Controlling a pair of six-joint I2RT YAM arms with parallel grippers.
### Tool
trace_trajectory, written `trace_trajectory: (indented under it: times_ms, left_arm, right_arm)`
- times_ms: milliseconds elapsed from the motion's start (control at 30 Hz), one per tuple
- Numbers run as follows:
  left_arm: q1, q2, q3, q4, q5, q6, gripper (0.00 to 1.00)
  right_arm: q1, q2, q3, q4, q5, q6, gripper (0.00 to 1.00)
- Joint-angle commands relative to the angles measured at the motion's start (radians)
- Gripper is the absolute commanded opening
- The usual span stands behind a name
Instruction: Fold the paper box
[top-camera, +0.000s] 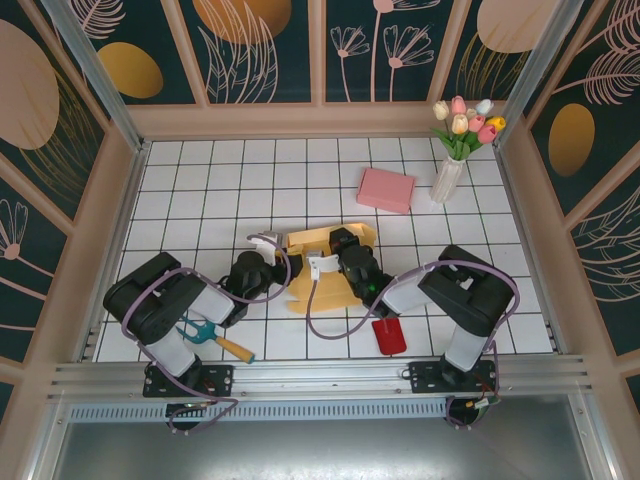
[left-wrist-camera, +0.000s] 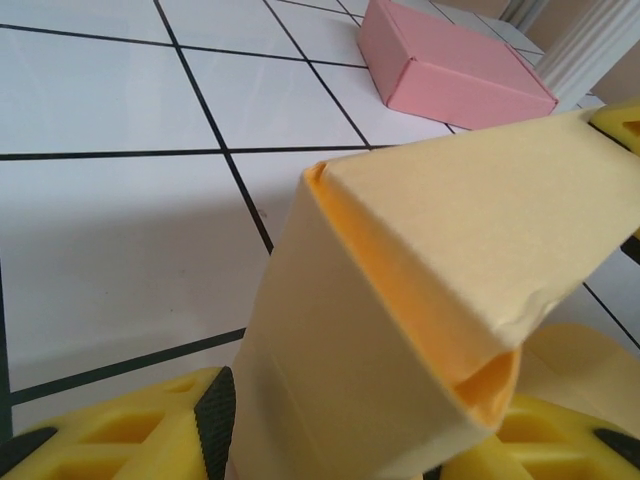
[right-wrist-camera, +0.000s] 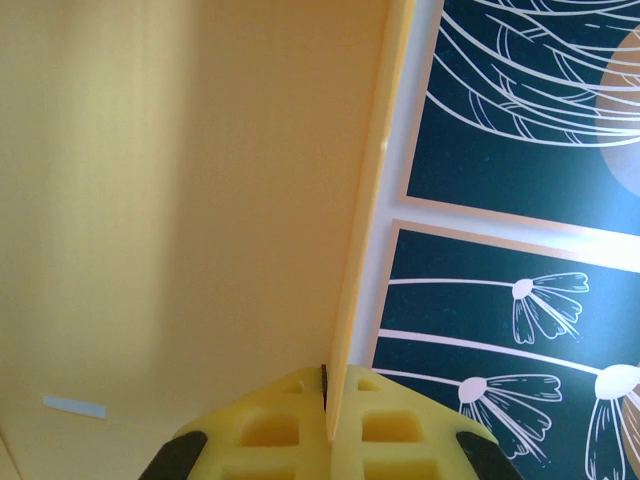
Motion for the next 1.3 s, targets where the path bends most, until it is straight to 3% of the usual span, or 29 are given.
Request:
trace_trajectory:
  times_ms: [0, 400, 633, 667, 800, 900, 1267]
  left_arm:
    - [-0.019, 0.006, 0.028, -0.008, -0.094, 0.023, 0.52]
    - [-0.055, 0.08, 0.075, -0.019, -0.266, 0.001, 0.5]
    - [-0.119, 0.159, 0.165, -0.126, -0.505, -0.012, 0.5]
    - [-0.124, 0.17, 0.179, -0.152, -0.549, -0.013, 0.49]
    - [-0.123, 0.19, 0.23, -0.34, -0.793, -0.107, 0.26]
    - [-0.123, 0.201, 0.263, -0.452, -0.889, -0.164, 0.21]
    - [-0.107, 0.211, 0.339, -0.654, -0.987, -0.267, 0.24]
  right_arm:
    - [0.02, 0.021, -0.03, -0.043, -0.019, -0.02, 0.0]
    - [0.033, 0.028, -0.023, -0.07, -0.018, -0.001, 0.0]
    - [0.032, 0.031, -0.025, -0.094, -0.017, 0.021, 0.0]
    - [0.031, 0.028, -0.023, -0.11, -0.019, 0.029, 0.0]
    - [0.028, 0.032, -0.024, -0.129, -0.02, 0.032, 0.0]
    - [0.028, 0.036, -0.017, -0.138, -0.02, 0.037, 0.0]
    - [0.028, 0.035, -0.001, -0.179, -0.017, 0.089, 0.0]
